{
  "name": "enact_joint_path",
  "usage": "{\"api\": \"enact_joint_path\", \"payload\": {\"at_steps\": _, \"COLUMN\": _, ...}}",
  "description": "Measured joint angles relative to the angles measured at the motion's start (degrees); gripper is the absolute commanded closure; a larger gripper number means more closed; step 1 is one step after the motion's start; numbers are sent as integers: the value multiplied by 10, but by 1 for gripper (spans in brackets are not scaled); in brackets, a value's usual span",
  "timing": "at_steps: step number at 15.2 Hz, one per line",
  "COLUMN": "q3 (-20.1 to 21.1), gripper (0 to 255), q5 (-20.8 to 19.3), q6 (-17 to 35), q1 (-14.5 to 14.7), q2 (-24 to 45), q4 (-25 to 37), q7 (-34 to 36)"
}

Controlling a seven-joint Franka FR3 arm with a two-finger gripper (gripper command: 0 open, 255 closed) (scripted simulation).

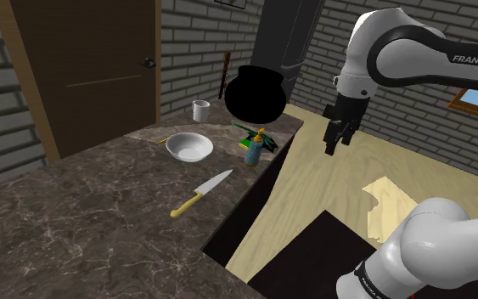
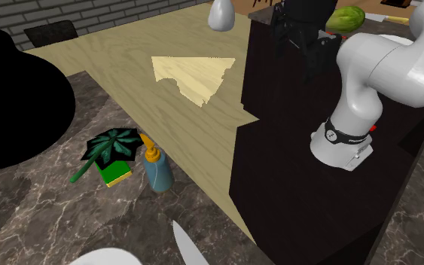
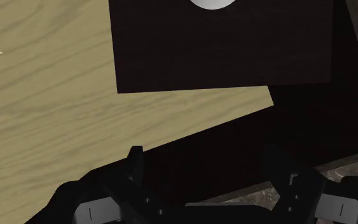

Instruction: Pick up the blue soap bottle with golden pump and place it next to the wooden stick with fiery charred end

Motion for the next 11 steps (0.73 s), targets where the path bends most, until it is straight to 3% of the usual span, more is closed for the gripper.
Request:
{"api": "enact_joint_path", "payload": {"at_steps": 3, "q3": -5, "gripper": 0, "q5": 1, "q6": 28, "q1": -1, "q2": 8, "q4": -9, "q7": 0}}
{"api": "enact_joint_path", "payload": {"at_steps": 11, "q3": -35, "gripper": 0, "q5": 10, "q6": 229, "q1": -4, "q2": 117, "q4": -31, "q7": -2}}
